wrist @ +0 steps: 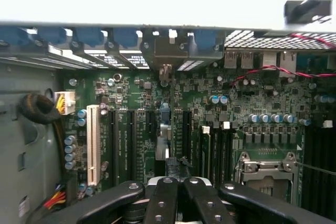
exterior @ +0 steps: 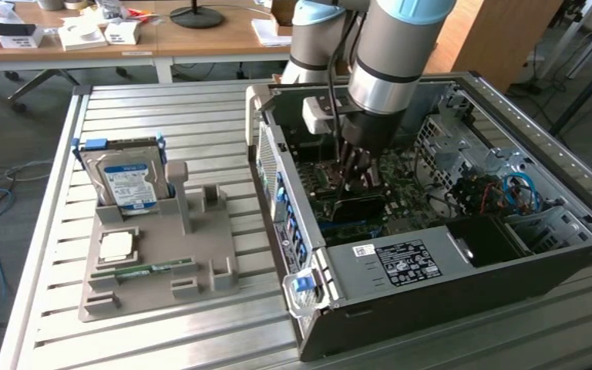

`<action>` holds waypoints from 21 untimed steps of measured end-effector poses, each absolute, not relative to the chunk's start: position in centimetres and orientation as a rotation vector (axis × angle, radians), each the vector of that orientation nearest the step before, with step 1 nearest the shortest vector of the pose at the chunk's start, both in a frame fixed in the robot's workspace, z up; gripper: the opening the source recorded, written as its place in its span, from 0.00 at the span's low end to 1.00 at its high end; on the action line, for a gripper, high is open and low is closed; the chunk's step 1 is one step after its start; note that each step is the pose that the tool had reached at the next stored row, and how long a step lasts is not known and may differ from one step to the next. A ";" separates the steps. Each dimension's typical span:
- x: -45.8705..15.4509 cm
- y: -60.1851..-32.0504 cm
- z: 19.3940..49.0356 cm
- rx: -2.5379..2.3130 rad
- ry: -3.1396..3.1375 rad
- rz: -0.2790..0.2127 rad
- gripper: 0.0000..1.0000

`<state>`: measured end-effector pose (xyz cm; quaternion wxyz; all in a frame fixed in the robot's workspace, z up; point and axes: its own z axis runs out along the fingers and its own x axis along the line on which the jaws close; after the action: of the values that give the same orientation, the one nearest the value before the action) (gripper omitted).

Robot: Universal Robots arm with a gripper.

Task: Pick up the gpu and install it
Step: 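Press down on the gpu until it lock into place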

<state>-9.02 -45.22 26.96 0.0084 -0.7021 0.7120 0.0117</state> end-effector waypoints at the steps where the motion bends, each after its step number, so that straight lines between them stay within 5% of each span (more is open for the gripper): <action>1: -9.0 -45.2 27.3 -2.194 2.225 0.037 0.11; 21: -9.0 -45.2 34.5 -2.194 2.225 0.036 0.11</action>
<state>-8.95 -45.23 34.49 0.0082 -0.7021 0.7119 0.0116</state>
